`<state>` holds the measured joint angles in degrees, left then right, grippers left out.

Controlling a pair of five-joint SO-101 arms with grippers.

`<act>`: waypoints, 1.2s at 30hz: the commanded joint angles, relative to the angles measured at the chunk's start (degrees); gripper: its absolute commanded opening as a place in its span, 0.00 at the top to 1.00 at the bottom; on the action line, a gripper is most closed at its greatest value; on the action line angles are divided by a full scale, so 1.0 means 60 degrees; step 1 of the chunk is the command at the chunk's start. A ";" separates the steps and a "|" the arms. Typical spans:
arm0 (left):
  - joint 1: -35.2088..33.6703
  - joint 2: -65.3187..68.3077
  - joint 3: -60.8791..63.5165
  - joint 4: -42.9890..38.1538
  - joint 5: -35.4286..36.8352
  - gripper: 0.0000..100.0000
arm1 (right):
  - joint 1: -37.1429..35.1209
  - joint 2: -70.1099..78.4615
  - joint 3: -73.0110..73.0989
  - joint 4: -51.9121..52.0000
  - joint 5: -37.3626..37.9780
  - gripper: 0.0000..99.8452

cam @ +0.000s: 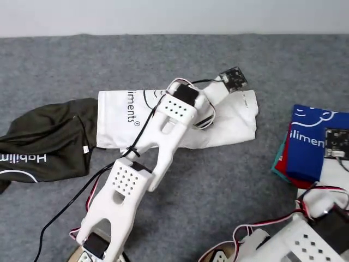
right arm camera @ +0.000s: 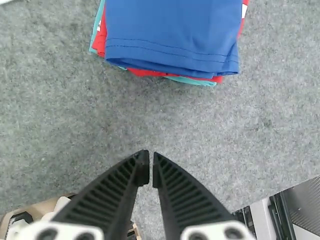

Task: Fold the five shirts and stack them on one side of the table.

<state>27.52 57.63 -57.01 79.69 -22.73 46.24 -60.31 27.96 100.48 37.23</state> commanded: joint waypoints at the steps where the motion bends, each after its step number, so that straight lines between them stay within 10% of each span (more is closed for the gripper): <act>1: -0.0293 -0.0073 -0.0403 -0.0220 0.0073 0.80 | 0.0095 -0.0081 -0.0059 0.0344 0.0088 0.97; 15: -0.0601 0.0366 -0.1722 0.0161 0.0425 0.83 | 0.0095 -0.0081 -0.0059 0.0344 0.0073 0.98; 25: 0.0322 0.0366 -0.5370 0.3560 0.0454 0.83 | 0.0051 -0.0081 -0.0059 0.0315 0.0044 0.97; 36: 0.0938 -0.1114 -0.1473 0.3502 0.0425 0.83 | 0.0051 -0.0007 -0.0059 0.0300 0.0073 0.97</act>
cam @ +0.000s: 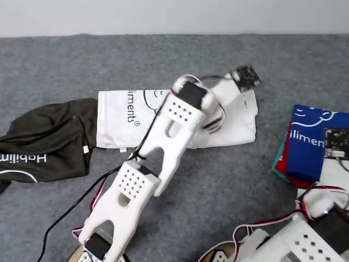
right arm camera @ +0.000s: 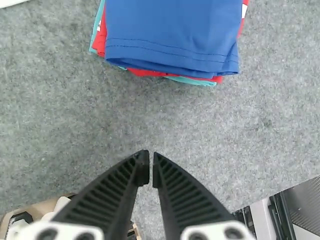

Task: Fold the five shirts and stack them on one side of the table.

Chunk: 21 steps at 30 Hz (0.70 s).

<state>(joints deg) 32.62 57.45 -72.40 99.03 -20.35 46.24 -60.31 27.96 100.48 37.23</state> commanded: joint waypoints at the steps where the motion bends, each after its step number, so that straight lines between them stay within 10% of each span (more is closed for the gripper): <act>1: 0.0088 -0.1231 0.1560 0.0278 0.0029 0.83 | 0.0051 -0.0007 -0.0059 0.0300 0.0073 0.97; 21: -0.1143 0.0689 0.1985 -0.0469 -0.0425 0.91 | 0.0037 -0.0081 0.0791 -0.0095 0.0044 0.97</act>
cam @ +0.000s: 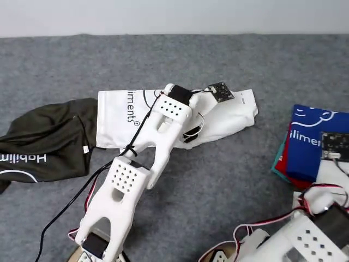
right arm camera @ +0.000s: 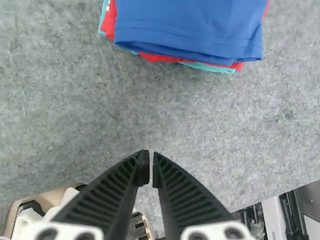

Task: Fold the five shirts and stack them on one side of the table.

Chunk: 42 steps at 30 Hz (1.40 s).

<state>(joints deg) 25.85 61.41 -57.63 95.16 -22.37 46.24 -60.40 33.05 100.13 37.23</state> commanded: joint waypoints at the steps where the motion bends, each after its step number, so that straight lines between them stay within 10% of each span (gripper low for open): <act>1: 0.0044 0.0059 -0.0652 0.0308 -0.0088 0.91 | 0.0037 -0.0066 -0.0059 -0.0037 0.0044 0.97; 17: 0.0674 0.0132 -0.3729 0.0850 -0.0059 0.81 | 0.0037 -0.0066 -0.0059 -0.0051 0.0044 0.97; 32: 0.0190 0.0147 -0.0872 -0.1040 -0.0088 0.81 | 0.0037 -0.0066 -0.0059 -0.0051 0.0059 0.97; 42: 0.0440 -0.0527 -0.2894 0.0352 -0.0059 0.81 | 0.0037 -0.0066 -0.0073 -0.0051 0.0044 0.97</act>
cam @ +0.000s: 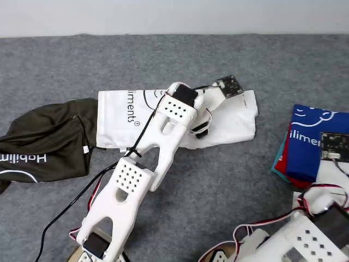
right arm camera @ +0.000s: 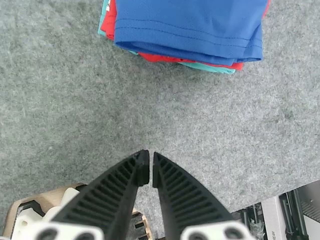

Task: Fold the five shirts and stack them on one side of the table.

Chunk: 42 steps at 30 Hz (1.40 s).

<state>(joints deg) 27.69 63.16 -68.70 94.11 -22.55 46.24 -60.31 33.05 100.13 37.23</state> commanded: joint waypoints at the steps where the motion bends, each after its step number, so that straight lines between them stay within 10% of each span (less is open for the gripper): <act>1: 0.0176 -0.0850 -0.1399 0.0777 -0.0029 0.81 | 0.0037 -0.0081 -0.0073 -0.0051 0.0044 0.97; 24: -0.0586 -0.1509 0.2190 0.0147 0.0264 0.84 | 0.0037 -0.0051 -0.0044 -0.0125 0.0088 0.97; 42: -0.0381 -0.0850 -0.0227 0.1070 0.0322 0.85 | 0.0037 -0.0081 -0.0029 -0.0388 0.0088 0.97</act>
<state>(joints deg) 24.88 60.53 -66.59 99.12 -21.14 46.24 -60.31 33.32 98.73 37.23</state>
